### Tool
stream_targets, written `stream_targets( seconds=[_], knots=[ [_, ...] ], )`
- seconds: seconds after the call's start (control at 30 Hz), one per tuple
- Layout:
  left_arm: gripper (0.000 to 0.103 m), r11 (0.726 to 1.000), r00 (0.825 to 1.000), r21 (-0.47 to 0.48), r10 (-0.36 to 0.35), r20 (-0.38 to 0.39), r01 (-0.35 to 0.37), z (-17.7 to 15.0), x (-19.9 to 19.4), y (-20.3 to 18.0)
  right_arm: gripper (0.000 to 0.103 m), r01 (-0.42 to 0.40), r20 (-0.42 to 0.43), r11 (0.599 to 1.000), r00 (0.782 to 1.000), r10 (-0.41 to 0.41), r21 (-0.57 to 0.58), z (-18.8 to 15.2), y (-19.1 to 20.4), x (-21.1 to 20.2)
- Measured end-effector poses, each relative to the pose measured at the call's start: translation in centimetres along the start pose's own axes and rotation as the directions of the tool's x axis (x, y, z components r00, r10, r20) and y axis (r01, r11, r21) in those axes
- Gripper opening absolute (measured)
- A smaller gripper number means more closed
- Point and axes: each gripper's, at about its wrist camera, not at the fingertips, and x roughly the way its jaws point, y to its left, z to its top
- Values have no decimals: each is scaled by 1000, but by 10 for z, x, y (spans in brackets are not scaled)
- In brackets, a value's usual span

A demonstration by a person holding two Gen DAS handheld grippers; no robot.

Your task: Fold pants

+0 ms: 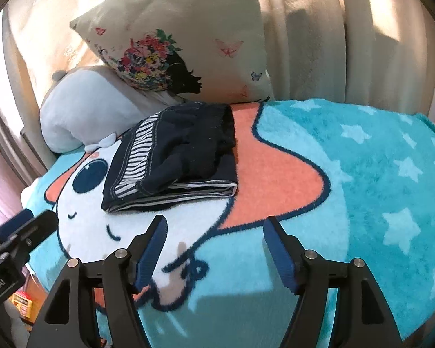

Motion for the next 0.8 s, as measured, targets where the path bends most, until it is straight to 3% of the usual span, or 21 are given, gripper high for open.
stream_targets(
  seconds=[0.37, 0.53, 0.7, 0.8],
  knots=[
    [79, 1000, 999, -18, 6, 41, -5, -3, -17, 6, 75, 40, 9, 997, 999, -40, -61, -5, 18, -7],
    [88, 999, 993, -34, 25, 117, -21, -4, -30, 8, 76, 52, 13, 995, 999, -51, -87, -7, 24, -8],
    [99, 998, 974, -47, 51, 219, -42, -3, -51, 10, 76, 59, 16, 993, 998, -58, -101, -8, 28, -10],
    [101, 996, 971, -64, 81, 224, -69, -4, -56, 11, 76, 60, 16, 992, 998, -59, -108, -8, 30, -10]
  ],
)
